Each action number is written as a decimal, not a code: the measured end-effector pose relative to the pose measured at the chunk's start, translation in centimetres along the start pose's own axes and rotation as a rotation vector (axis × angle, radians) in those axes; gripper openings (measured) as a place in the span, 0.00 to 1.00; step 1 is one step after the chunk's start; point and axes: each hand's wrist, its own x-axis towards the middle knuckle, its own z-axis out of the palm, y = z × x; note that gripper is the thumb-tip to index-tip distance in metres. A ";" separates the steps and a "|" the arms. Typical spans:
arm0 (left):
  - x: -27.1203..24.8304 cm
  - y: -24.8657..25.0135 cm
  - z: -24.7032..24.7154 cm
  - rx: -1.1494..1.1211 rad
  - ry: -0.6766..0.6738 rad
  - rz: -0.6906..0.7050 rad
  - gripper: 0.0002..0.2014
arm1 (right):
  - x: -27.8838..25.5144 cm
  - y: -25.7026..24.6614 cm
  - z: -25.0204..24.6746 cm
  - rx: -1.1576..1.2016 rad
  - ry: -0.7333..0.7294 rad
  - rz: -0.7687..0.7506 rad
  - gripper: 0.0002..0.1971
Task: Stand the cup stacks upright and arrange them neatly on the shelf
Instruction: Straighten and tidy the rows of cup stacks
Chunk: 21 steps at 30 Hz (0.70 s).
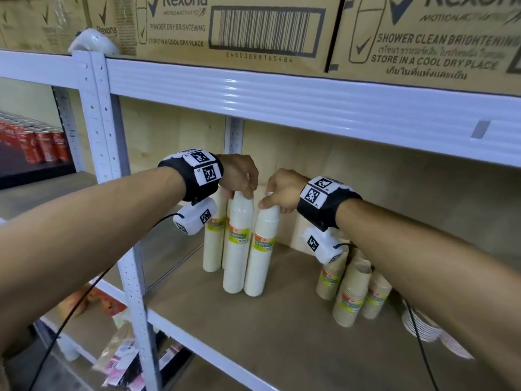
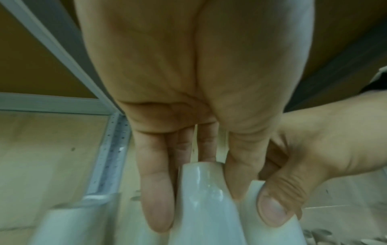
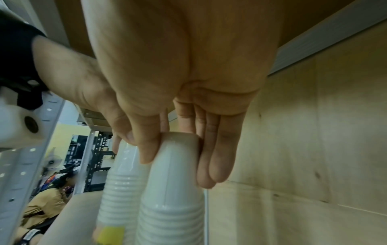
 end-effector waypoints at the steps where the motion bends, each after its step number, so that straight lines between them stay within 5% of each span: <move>1: 0.7 0.5 -0.1 -0.007 0.008 0.011 0.13 | -0.2 0.7 -0.4 -0.011 0.010 0.017 0.19; 21: 12.3 5.7 4.0 -0.120 0.174 0.181 0.14 | 1.7 10.7 -2.8 -0.040 0.254 0.280 0.26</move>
